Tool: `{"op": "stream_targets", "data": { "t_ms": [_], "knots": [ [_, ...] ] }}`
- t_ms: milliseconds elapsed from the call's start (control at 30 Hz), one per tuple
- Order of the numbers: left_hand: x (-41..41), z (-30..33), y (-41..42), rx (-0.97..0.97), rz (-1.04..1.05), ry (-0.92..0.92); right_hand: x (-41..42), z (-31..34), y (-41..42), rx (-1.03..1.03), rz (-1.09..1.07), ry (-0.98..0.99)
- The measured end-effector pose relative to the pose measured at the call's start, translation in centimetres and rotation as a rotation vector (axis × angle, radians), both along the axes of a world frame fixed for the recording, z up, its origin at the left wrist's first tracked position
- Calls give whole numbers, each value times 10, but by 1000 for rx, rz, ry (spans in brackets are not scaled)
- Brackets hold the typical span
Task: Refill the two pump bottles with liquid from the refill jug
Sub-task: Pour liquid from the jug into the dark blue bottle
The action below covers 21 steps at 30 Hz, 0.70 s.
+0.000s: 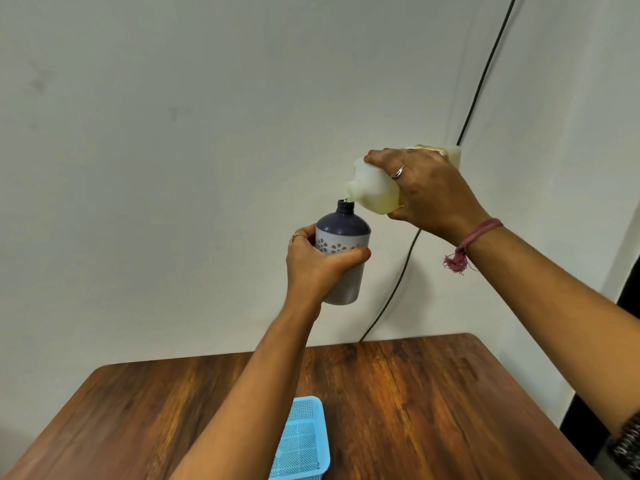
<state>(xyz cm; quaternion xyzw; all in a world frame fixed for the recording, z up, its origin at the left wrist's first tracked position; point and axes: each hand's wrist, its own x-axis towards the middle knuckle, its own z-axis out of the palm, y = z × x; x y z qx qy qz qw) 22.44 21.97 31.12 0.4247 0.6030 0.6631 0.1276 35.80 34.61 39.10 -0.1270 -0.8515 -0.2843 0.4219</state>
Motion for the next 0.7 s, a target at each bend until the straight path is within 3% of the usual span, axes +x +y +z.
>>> {"op": "stream_targets", "data": {
  "t_ms": [700],
  "knots": [
    [3, -1, 1, 9, -7, -8, 3, 2, -1, 33, 6, -10]
  ]
}}
